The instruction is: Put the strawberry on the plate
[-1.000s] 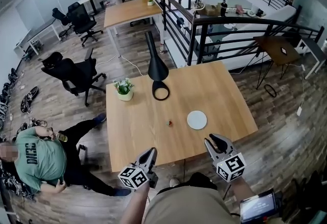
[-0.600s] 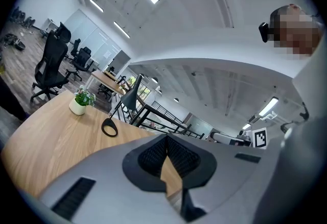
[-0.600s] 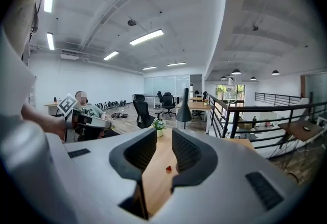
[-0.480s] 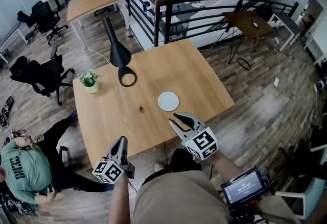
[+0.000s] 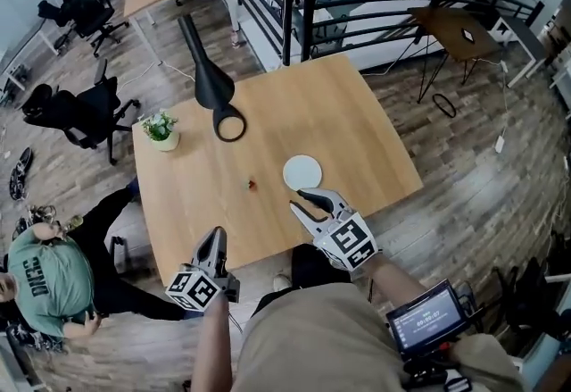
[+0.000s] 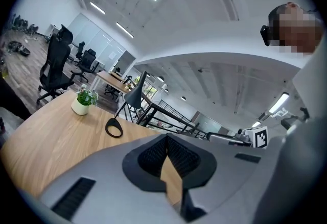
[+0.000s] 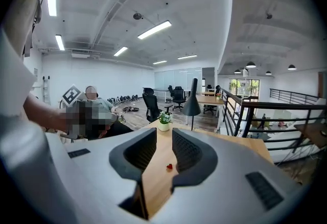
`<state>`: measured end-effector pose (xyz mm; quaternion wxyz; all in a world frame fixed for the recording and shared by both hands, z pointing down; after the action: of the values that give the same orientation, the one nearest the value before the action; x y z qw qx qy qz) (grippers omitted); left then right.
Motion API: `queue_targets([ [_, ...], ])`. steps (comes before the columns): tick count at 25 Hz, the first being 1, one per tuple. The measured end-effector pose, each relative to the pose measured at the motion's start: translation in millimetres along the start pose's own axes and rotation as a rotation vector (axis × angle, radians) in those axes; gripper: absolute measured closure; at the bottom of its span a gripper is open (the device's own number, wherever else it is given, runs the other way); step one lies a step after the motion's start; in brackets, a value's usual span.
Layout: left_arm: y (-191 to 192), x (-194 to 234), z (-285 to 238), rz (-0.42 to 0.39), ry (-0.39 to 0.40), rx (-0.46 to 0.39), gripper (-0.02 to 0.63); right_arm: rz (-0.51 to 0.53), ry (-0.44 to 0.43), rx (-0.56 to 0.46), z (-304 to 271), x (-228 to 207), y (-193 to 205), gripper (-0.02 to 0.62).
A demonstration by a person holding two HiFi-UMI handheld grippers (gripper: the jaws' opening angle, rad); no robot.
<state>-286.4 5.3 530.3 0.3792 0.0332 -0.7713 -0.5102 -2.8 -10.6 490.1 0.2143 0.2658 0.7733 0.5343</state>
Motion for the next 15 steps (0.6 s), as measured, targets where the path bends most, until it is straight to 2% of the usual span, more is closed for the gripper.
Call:
queue_targets([
  [12,-11.2,2.8,-67.5,0.016,-0.193,-0.040,0.603,0.109,-0.287,0.142,-103.7,-73.5,23.1,0.509],
  [15,-7.1,6.4,-75.1,0.039,-0.247,-0.037,0.601,0.160,-0.355,0.216,-131.8,-80.3,32.8,0.472],
])
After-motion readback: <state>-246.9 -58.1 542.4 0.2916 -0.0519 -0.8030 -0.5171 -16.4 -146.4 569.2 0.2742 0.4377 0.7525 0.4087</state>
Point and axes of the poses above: the fingertips, and each gripper's own axes: z backward along the fingers, x to its left, y out of its underside, the point moved 8 cm from there along z, backward along the fingers, and after that the axes turned 3 degrees about -z, right-handed, at the moved point
